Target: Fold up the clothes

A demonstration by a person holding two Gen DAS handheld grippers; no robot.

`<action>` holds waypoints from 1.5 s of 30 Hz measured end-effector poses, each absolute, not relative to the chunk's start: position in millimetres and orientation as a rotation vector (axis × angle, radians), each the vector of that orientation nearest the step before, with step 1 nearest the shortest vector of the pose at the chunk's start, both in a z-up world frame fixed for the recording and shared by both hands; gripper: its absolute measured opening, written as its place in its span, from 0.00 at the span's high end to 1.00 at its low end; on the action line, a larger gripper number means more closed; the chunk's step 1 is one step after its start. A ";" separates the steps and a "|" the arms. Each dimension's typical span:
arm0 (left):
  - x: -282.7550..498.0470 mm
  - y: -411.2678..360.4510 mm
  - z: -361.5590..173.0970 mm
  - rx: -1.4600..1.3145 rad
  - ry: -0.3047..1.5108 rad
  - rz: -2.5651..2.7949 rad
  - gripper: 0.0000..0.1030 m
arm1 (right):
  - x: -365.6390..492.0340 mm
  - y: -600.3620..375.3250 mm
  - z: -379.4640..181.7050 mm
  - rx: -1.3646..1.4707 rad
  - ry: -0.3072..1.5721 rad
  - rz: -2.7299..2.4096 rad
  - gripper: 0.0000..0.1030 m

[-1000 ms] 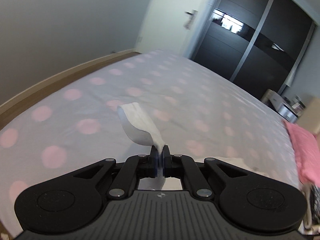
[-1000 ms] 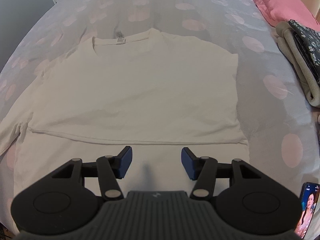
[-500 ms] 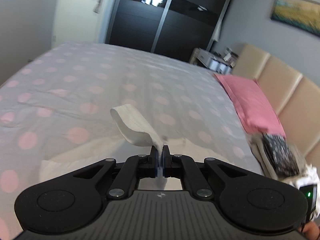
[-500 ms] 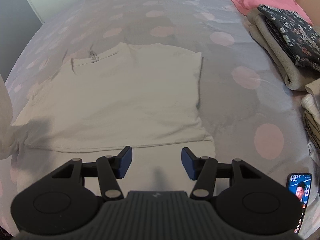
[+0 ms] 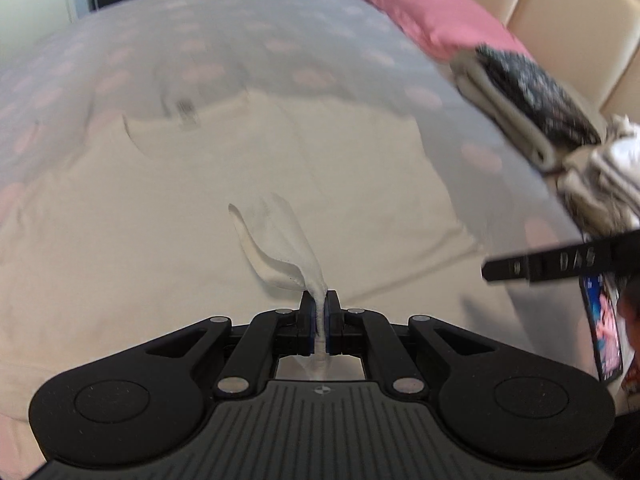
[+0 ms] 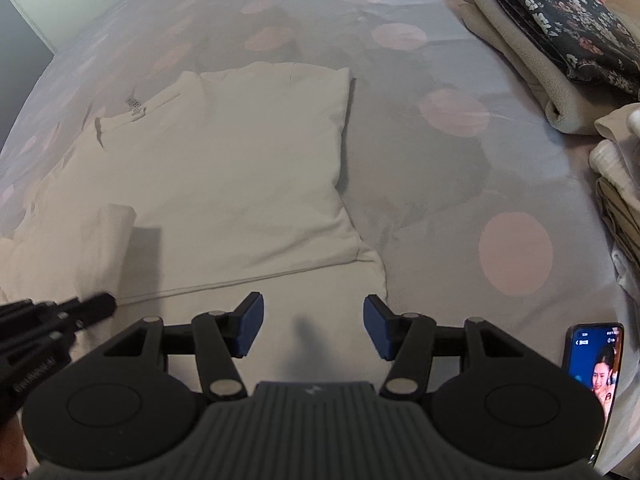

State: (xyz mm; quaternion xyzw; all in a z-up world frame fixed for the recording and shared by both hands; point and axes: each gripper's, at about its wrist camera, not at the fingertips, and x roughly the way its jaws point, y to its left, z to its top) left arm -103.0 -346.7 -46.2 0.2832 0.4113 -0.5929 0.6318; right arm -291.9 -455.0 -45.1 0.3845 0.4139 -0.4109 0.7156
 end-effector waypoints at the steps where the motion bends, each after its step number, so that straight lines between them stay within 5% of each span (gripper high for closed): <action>1: -102.8 -345.3 -51.2 0.653 0.956 -1.362 0.97 | -289.9 -455.2 -46.2 0.860 0.914 -0.900 0.43; 9: -87.1 -329.8 -49.4 0.617 1.011 -1.434 0.69 | -268.3 -452.5 -49.7 0.879 0.872 -0.825 0.43; 27: 37.4 -256.7 -23.7 0.473 0.919 -1.135 0.69 | -202.0 -484.7 -77.5 0.899 0.817 -0.798 0.51; 30: 59.0 -240.0 -21.6 0.442 0.913 -1.069 0.69 | -191.4 -485.2 -84.9 0.872 0.833 -0.811 0.60; 32: 74.0 -228.7 -20.8 0.413 0.915 -1.020 0.69 | -184.8 -485.1 -88.5 0.858 0.839 -0.811 0.83; 35: 96.6 -211.2 -19.1 0.364 0.913 -0.934 0.69 | -177.7 -480.5 -84.6 0.826 0.836 -0.801 0.96; 45: 138.8 -171.6 -20.4 0.293 0.920 -0.767 0.69 | -171.6 -458.1 4.8 0.617 0.704 -0.794 0.96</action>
